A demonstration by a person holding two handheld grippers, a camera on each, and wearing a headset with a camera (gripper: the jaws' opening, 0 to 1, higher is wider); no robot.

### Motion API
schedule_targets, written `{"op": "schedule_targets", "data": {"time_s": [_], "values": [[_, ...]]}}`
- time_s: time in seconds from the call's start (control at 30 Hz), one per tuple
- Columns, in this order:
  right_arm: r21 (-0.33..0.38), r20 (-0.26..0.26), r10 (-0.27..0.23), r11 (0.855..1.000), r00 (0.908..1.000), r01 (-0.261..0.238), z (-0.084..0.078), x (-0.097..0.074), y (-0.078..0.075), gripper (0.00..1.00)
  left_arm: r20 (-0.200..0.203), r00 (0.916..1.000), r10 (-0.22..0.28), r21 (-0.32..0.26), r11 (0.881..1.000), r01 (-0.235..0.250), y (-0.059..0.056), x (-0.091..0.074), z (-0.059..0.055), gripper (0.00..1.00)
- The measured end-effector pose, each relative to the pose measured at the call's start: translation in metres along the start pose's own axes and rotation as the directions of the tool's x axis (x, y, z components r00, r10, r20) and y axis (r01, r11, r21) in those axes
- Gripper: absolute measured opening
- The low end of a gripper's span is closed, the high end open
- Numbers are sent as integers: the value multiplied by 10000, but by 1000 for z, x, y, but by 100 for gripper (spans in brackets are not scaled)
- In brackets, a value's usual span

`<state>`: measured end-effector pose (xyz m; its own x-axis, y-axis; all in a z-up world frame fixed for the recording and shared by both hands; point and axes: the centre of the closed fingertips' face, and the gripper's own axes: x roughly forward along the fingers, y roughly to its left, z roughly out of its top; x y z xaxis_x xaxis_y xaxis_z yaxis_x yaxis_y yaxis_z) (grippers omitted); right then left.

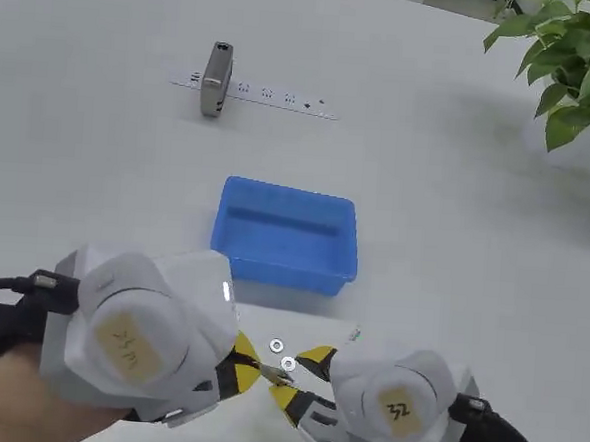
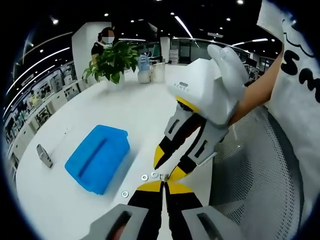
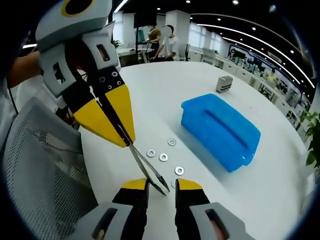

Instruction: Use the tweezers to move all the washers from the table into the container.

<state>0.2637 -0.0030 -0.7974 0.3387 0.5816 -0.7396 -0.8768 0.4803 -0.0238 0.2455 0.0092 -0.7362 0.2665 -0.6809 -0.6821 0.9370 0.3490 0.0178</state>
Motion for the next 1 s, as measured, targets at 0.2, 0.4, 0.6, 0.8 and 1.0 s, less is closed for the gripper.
{"op": "schedule_targets", "data": {"time_s": [0.2,0.4,0.6,0.8,1.0], "values": [[-102,341,418,9991,9985,-415,13,0,11,9,42,10000,64,122,9999,-64,3,-9,4,0],[-303,696,768,9967,9946,-748,31,3,19,7,133,9994,320,10,9995,-321,9,-21,7,0],[-173,927,1032,9946,9903,-1020,43,13,23,7,-34,9979,641,25,9979,-641,15,-27,1,0],[-193,916,1225,9924,9882,-1212,47,24,26,7,-275,9963,820,87,9966,-818,20,-29,-7,0],[13,784,1354,9907,9877,-1359,44,30,26,8,-456,9956,823,81,9966,-820,22,-25,-13,0]]}}
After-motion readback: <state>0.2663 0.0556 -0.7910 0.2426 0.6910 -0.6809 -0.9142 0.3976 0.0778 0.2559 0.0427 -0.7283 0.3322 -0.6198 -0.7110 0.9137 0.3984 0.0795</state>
